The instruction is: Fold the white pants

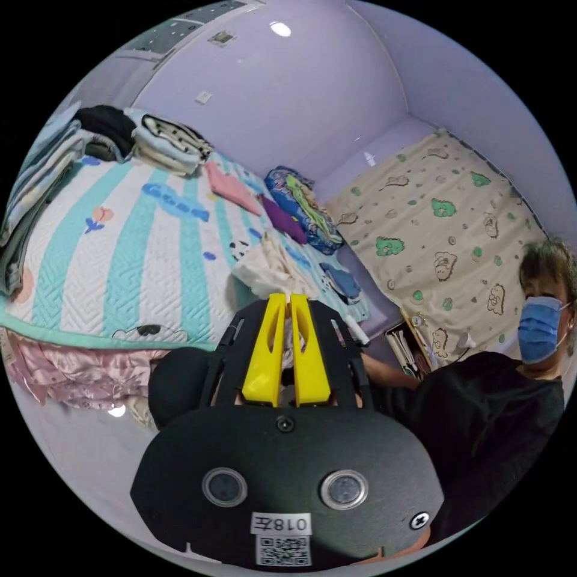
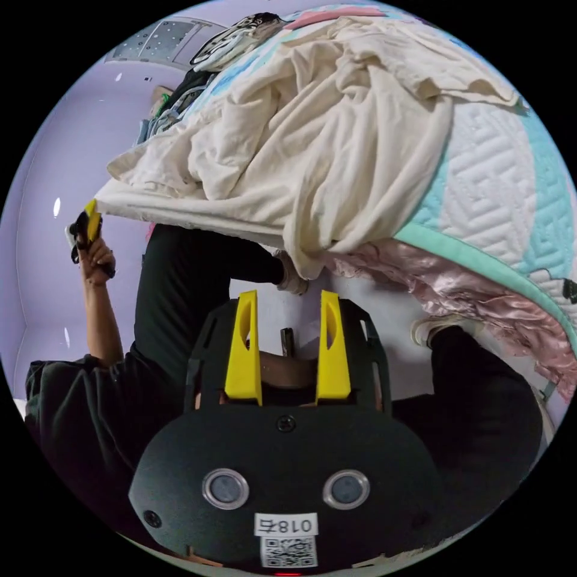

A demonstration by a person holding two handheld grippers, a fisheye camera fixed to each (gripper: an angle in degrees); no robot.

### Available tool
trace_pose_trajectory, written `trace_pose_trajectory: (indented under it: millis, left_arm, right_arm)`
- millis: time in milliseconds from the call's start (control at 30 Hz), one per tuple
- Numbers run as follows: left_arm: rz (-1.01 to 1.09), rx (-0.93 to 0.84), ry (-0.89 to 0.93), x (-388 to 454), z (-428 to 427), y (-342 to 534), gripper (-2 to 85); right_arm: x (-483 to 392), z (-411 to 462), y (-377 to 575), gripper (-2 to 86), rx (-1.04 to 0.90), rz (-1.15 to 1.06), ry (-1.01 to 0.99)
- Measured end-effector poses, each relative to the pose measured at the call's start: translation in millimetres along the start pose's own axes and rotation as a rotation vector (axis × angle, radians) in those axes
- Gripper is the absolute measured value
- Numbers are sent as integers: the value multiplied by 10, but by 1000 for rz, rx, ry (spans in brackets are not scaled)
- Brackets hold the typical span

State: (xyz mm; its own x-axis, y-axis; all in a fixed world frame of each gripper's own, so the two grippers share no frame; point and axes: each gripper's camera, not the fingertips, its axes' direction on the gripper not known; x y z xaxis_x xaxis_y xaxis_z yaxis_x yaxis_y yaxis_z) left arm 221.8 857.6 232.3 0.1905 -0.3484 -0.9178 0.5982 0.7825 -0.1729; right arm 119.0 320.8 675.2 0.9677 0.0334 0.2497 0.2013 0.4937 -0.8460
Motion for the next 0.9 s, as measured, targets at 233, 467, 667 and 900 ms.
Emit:
trace_pose_trajectory:
  millis: [233, 467, 667, 900]
  left_arm:
    - [135, 16, 63, 619, -95, -205, -10]
    - [164, 45, 143, 838, -227, -350, -10]
    - [144, 56, 137, 868, -386, -469, -10]
    - [139, 79, 125, 871, -548, -604, -9]
  right_arm:
    - [217, 227, -89, 163, -43, 178, -70]
    - [394, 442, -7, 152, -28, 185, -47]
    - [390, 511, 185, 105, 64, 108, -98]
    - [268, 410, 656, 11, 102, 71, -219]
